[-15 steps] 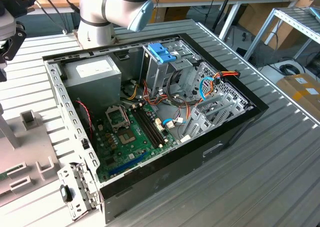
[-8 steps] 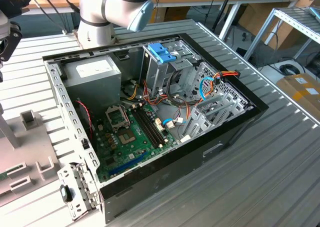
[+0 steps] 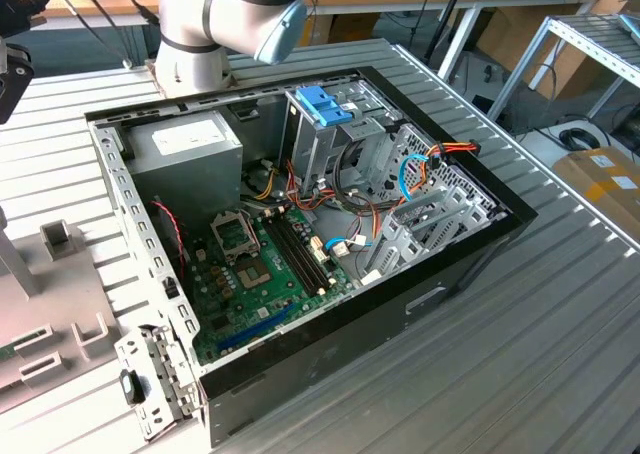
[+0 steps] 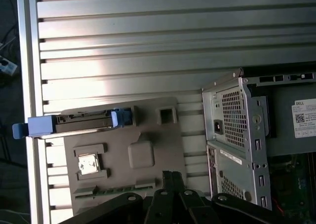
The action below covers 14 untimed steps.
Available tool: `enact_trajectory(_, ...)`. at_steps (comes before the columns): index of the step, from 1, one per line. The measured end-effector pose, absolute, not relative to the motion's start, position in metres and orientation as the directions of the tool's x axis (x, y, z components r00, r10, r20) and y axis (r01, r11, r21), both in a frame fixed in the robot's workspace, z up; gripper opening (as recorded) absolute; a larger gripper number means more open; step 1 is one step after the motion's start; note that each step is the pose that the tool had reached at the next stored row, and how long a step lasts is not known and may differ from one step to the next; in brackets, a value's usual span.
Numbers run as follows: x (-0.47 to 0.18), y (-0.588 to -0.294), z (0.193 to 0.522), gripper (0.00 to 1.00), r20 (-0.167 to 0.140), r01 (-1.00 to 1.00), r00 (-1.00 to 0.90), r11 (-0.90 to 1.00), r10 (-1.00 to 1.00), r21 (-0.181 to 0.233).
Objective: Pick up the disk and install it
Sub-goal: 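Reach for the disk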
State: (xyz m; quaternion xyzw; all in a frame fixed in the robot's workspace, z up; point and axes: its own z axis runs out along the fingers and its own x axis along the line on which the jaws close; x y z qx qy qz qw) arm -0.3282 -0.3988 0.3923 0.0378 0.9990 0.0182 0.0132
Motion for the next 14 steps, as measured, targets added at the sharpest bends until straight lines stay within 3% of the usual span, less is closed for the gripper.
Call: enact_trajectory(14,-0.367,-0.399,0.392,0.10,-0.025,0.075,-0.997,0.996,0.076,0.037)
